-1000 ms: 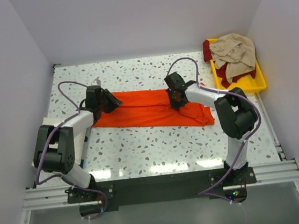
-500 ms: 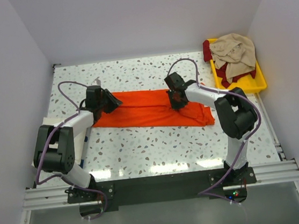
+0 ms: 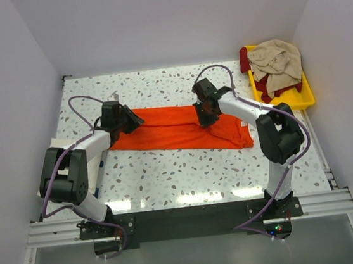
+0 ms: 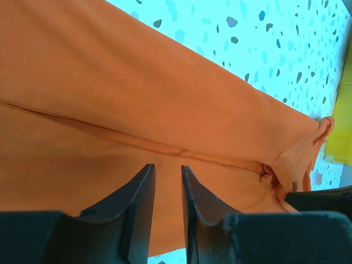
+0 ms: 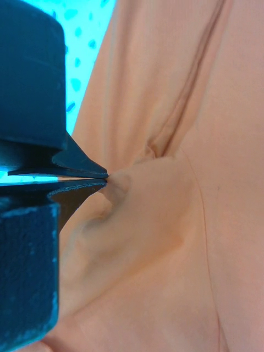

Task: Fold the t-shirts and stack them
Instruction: Fold the tshirt

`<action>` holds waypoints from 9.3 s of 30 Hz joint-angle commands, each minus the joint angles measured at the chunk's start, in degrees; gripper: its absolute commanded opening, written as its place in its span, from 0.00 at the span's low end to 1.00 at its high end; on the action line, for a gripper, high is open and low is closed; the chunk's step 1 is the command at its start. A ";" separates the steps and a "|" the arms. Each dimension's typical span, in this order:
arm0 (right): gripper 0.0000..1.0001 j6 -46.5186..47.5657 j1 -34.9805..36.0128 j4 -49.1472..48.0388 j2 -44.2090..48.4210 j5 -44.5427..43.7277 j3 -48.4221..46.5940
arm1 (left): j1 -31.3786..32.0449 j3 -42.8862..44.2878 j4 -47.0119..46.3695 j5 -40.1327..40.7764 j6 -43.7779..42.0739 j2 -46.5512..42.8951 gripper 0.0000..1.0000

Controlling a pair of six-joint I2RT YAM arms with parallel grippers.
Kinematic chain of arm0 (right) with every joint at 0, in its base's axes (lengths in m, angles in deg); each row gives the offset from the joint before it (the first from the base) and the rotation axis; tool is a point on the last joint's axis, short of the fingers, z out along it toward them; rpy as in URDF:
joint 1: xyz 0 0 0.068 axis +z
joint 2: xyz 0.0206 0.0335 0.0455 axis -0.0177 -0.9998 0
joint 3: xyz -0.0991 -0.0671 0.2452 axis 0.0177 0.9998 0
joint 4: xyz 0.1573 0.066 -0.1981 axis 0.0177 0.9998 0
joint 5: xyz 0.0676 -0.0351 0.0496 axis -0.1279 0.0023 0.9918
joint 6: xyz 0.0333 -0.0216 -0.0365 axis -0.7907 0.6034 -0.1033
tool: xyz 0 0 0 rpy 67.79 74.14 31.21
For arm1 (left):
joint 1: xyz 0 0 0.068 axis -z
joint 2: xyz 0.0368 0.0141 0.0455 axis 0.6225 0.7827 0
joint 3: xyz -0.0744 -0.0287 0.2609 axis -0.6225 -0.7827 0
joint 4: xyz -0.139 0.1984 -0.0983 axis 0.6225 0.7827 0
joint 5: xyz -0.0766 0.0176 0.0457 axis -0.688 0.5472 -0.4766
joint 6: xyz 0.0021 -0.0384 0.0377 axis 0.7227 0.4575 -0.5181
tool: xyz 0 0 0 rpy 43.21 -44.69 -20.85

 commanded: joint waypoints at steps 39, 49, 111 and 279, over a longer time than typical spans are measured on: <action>0.47 -6.63 -23.49 -10.63 3.94 2.71 -2.16 | 0.42 22.04 9.58 5.62 -2.29 12.00 0.32; 0.43 -4.79 -25.52 -8.52 -6.00 -3.09 -10.96 | -1.15 32.26 14.59 9.32 -6.42 21.68 0.30; 0.44 -11.37 -21.14 -12.56 14.28 -1.78 10.82 | -4.50 32.01 8.44 7.47 -9.33 15.63 0.49; 0.43 -17.53 12.26 -5.62 41.72 -2.65 41.69 | 24.24 -19.42 0.18 -6.76 -4.31 -10.66 0.38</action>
